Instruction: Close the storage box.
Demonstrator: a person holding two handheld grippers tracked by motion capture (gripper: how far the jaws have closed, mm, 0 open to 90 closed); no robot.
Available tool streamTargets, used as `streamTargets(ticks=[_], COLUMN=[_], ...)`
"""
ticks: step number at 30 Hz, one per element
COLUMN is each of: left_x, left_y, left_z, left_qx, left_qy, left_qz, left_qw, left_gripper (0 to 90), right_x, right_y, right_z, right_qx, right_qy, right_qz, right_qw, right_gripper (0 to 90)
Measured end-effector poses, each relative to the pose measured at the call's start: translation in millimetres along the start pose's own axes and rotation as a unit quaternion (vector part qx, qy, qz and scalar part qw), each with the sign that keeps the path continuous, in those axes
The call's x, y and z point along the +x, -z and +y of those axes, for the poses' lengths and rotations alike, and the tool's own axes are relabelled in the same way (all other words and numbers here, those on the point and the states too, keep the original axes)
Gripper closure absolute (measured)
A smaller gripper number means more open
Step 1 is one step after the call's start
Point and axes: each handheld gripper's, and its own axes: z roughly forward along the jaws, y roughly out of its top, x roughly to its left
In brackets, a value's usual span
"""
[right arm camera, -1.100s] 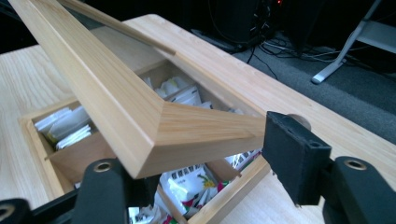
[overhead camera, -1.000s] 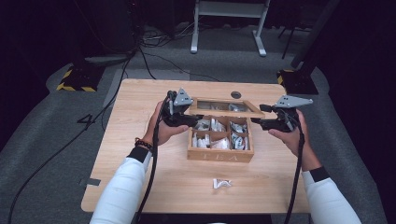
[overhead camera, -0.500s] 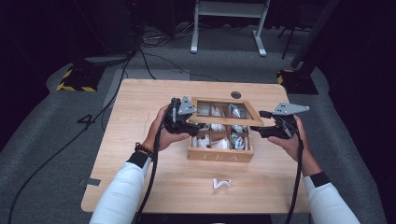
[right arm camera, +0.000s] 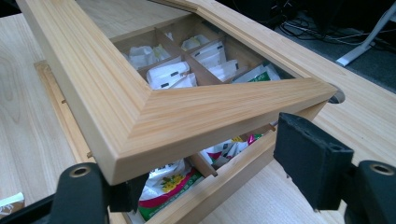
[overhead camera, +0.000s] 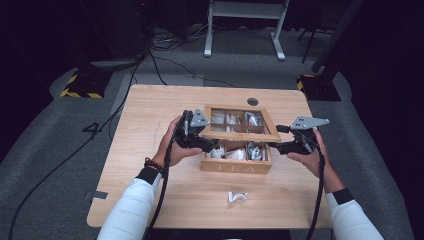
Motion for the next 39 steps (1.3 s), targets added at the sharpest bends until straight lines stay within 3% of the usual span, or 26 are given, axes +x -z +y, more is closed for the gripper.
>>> streamTargets(ticks=[6, 25, 30, 39], left_x=[0.2, -6.0, -9.6, -11.9], left_y=[-0.7, -5.1, -5.9, -9.8], left_z=[-5.8, -23.1, -28.9, -38.1], left_qx=[0.000, 0.016, 0.023, 0.033], left_qy=[0.011, 0.015, 0.014, 0.018], left_qz=[-0.007, -0.014, -0.016, -0.025], left_qw=[0.9999, 0.9997, 0.9995, 0.9990], left_gripper=[15.1, 13.5, 13.4, 13.4], right_x=[0.0, 9.6, 12.4, 14.8], right_y=[2.1, 7.5, 7.1, 4.8], right_z=[-4.3, -16.3, -19.8, -27.9], right_qx=[-0.002, -0.001, 0.010, 0.024], right_qy=[-0.001, -0.001, 0.010, 0.008], right_qz=[0.015, 0.048, 0.055, 0.066], right_qw=[0.9999, 0.9989, 0.9984, 0.9975], right_gripper=[26.8, 25.6, 26.6, 27.5])
